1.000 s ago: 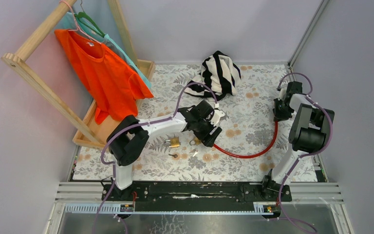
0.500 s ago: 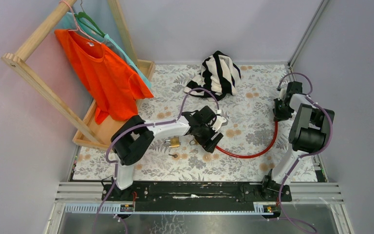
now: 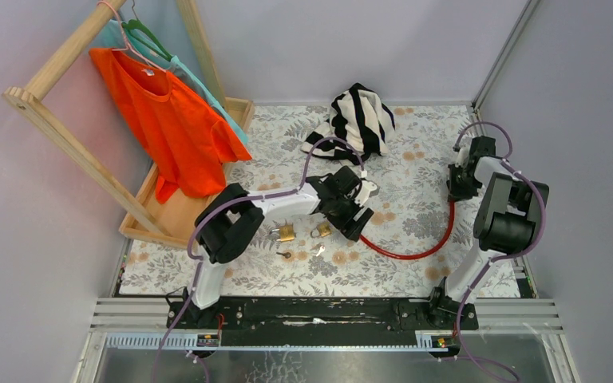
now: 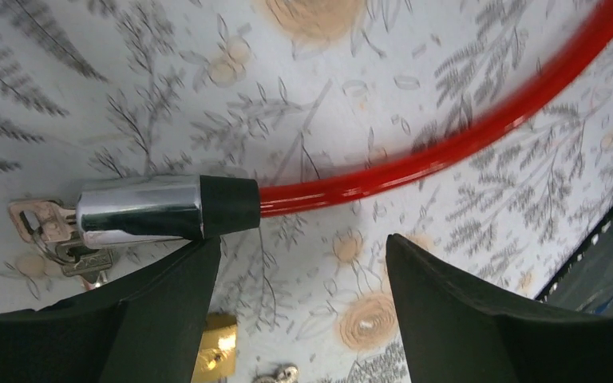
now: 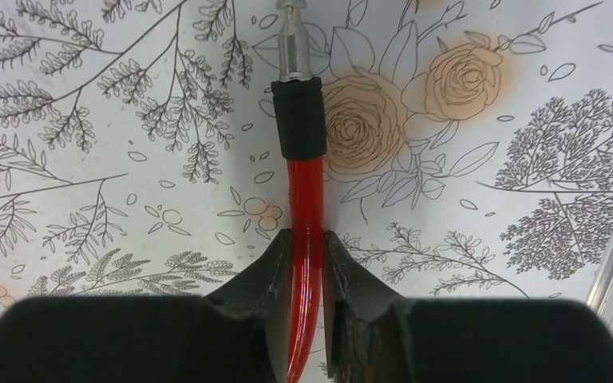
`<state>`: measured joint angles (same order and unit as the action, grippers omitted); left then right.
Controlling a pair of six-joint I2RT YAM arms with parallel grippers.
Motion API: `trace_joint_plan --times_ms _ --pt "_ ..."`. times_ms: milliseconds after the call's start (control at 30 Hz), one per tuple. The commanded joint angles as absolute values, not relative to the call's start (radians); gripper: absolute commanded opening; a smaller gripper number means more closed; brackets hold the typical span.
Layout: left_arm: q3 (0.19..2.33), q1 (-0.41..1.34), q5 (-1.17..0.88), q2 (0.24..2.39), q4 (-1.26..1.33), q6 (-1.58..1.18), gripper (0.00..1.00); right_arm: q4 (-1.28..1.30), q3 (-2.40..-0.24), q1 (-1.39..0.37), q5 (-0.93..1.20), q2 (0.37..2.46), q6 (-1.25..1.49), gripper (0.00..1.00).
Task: Lock with the key
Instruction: Pick up the lock from the center of the board.
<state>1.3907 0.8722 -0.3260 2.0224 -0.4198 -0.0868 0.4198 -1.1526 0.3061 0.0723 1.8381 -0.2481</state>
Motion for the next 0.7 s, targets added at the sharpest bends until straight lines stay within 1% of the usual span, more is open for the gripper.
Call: trace_joint_plan --times_ms 0,233,500,667 --pt "1.473 0.855 -0.285 2.094 -0.397 -0.13 0.83 0.44 -1.118 0.308 0.136 1.778 -0.236 0.21" --pt "1.551 0.831 -0.254 2.181 -0.395 -0.205 0.81 0.47 -1.081 0.306 0.263 1.772 -0.159 0.16" --pt "1.601 0.817 -0.182 2.243 -0.399 -0.244 0.79 0.453 -1.05 0.285 0.312 1.752 -0.086 0.13" --pt "1.611 0.816 -0.115 2.274 -0.398 -0.222 0.71 0.455 -1.036 0.256 0.339 1.741 -0.051 0.12"
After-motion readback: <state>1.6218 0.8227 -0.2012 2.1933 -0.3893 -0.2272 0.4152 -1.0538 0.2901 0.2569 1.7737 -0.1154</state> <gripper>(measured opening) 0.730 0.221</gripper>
